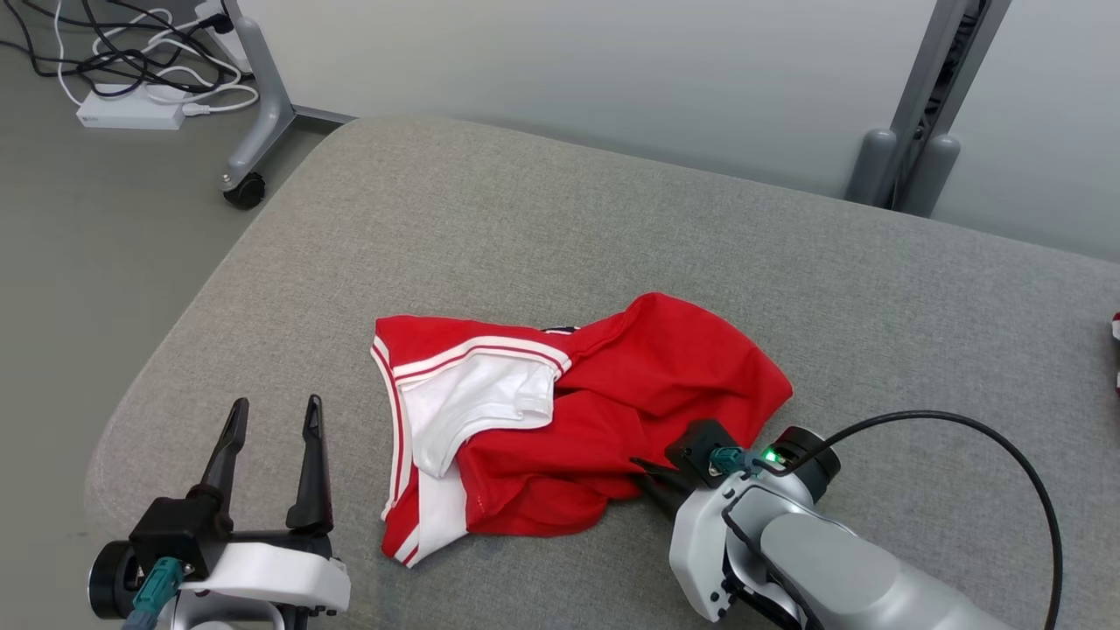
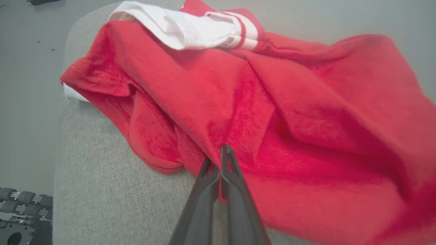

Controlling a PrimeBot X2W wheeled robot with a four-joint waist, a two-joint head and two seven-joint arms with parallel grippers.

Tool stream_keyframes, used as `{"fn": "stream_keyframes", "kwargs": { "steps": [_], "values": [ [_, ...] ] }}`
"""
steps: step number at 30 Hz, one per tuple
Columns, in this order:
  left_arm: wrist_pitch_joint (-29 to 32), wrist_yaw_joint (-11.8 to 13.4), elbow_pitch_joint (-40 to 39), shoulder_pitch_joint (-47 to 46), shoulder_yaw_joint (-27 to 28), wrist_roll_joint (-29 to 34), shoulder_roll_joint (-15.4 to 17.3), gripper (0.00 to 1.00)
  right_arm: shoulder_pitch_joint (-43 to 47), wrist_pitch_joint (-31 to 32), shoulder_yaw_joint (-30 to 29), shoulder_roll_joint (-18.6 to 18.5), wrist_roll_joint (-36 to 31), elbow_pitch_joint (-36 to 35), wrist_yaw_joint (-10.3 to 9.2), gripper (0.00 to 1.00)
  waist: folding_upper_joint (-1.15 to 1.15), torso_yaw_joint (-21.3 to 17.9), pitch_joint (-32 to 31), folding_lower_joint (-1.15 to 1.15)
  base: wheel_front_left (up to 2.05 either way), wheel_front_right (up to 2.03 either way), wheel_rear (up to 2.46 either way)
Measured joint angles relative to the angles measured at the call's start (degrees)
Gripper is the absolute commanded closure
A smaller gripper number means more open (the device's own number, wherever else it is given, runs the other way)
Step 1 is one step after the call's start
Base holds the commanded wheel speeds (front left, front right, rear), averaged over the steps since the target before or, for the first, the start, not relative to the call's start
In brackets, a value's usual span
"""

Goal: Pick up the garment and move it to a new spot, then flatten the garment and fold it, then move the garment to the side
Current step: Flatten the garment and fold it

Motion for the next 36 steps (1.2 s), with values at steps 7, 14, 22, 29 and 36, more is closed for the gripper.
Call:
{"fn": "stream_keyframes", "kwargs": {
  "steps": [7,14,22,29,36],
  "values": [
    [0.0,0.0,0.2,0.2,0.7,0.0,0.0,0.00,-0.3,-1.7,0.9,0.3,2.1,0.0,0.00,1.00,0.00,-1.1,-0.9,0.00,0.00,0.00,0.00],
    [-0.1,-0.4,0.3,1.0,0.6,0.2,-0.1,0.00,-1.3,-2.7,1.4,-4.7,3.2,-6.1,0.00,1.00,0.00,-3.6,-2.3,0.01,0.00,0.00,0.00],
    [-0.1,-0.4,0.1,1.6,0.6,0.2,-0.1,0.00,-2.8,-3.0,-0.3,-16.0,2.3,-17.4,0.00,1.00,0.00,-6.5,-2.9,0.00,0.00,0.00,0.00],
    [-0.1,-0.4,0.1,1.9,0.7,0.2,-0.1,0.00,-4.7,-3.1,-0.1,-24.7,3.1,-23.5,0.00,1.00,0.00,-7.8,-3.1,0.00,0.00,0.00,0.00],
    [-0.1,-0.4,-0.1,2.1,0.7,0.2,-0.1,0.00,-7.7,-3.1,-2.4,-29.5,3.1,-24.5,0.00,1.00,0.00,-8.5,-2.9,0.00,0.00,0.00,0.00]
  ]
}}
